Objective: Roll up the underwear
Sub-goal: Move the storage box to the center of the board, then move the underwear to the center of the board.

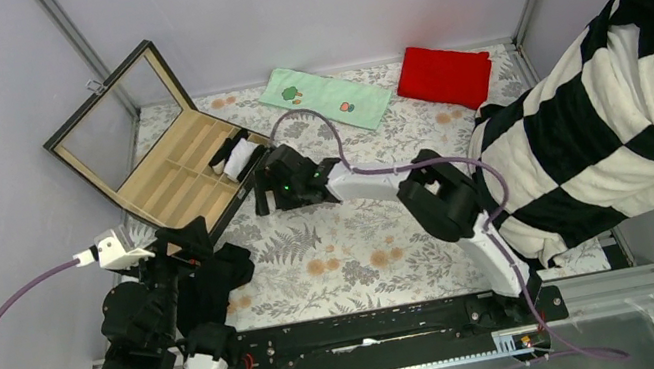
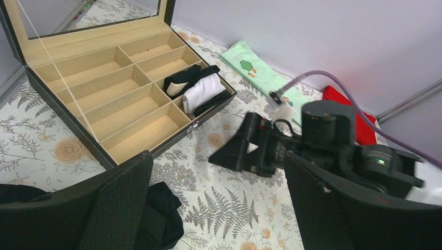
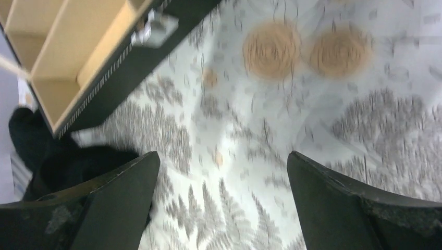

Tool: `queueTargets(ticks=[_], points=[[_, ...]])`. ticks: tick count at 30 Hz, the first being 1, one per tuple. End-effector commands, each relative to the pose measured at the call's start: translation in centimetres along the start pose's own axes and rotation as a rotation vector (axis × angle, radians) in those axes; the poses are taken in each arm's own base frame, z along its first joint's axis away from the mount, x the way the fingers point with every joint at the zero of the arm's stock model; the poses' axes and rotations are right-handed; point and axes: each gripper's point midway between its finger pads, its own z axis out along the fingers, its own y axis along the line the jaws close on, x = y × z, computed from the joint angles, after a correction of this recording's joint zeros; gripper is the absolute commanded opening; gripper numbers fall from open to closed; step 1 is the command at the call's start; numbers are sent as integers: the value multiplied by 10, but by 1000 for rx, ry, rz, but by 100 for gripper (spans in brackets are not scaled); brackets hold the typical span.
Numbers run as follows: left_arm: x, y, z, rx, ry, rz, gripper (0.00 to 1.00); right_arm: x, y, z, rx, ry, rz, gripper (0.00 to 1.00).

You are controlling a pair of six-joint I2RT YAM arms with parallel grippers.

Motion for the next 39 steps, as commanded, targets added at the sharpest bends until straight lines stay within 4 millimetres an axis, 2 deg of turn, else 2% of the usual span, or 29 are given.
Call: queueTargets(ticks=[1,4,7,10,12,17,21,24,26,27,28,29,30,31,32,34,35,36,39], points=[[-8,2,2,-17,-40,-8,99,11,48,-55,-201,39,-80,98],[-8,4,2,-26,-42,-11,99,53,74,-69,-239,120,-163,97],[-8,4,3,-28,-38,-10,99,80,108,-81,-316,139,-181,97],[-6,3,4,-25,-30,-6,99,85,148,-85,-431,111,-141,97],[-7,2,4,-22,-31,-6,99,92,163,-77,-447,128,-136,94],[-7,2,3,-19,-32,-6,99,110,173,-46,-447,189,-125,84],[-6,2,4,-20,-29,-5,99,110,164,-30,-395,168,-123,75],[-6,2,4,-20,-28,-5,99,106,145,-22,-280,152,-157,77],[-6,2,4,-21,-29,-5,99,104,138,-21,-243,145,-176,81],[-6,2,4,-21,-29,-5,99,103,137,-21,-236,144,-184,80],[-6,2,4,-20,-29,-5,99,104,135,-21,-232,145,-193,75],[-6,2,4,-21,-28,-5,99,104,135,-22,-232,142,-199,65],[-6,2,4,-21,-27,-4,99,102,134,-23,-230,134,-203,48],[-6,2,4,-22,-28,-5,99,100,135,-25,-231,122,-207,39],[-6,2,4,-23,-27,-4,99,95,135,-29,-231,103,-210,34],[-6,2,4,-23,-28,-6,99,84,134,-40,-232,55,-223,15],[-6,2,4,-23,-28,-5,99,75,138,-52,-242,27,-233,7],[-6,2,5,-24,-28,-4,99,69,134,-59,-226,-4,-243,1],[-5,2,5,-25,-25,-4,99,50,123,-93,-186,-83,-273,0]])
